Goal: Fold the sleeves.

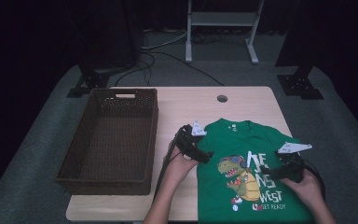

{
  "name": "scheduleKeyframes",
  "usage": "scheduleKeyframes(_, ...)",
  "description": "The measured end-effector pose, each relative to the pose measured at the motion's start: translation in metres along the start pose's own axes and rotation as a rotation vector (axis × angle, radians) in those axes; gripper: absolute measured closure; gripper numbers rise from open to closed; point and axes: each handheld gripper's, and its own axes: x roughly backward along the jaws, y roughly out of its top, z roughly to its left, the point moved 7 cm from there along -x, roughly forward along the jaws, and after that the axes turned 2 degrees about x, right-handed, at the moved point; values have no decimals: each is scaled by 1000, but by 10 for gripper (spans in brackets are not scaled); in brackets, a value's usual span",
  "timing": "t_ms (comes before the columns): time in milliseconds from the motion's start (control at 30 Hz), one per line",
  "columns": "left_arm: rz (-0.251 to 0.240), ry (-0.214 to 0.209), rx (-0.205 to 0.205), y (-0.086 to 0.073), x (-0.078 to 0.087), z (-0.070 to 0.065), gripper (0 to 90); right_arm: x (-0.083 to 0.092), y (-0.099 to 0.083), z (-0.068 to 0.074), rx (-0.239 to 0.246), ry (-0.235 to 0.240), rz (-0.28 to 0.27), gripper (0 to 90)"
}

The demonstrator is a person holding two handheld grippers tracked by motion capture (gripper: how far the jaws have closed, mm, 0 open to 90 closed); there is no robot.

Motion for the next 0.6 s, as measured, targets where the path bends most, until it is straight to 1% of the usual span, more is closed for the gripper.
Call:
scheduleKeyframes(200,-3,2,8,4,1,9,0,0,0,0,0,0,0,0)
scheduleKeyframes(467,11,14,32,7,2,24,0,0,0,0,0,0,0,0)
scheduleKeyframes(500,8,13,31,7,2,26,6,0,0,0,0,0,0,0)
scheduleKeyframes(533,2,12,32,7,2,28,43,0,0,0,0,0,0,0)
scheduleKeyframes(600,3,18,45,5,1,32,47,0,0,0,0,0,0,0)
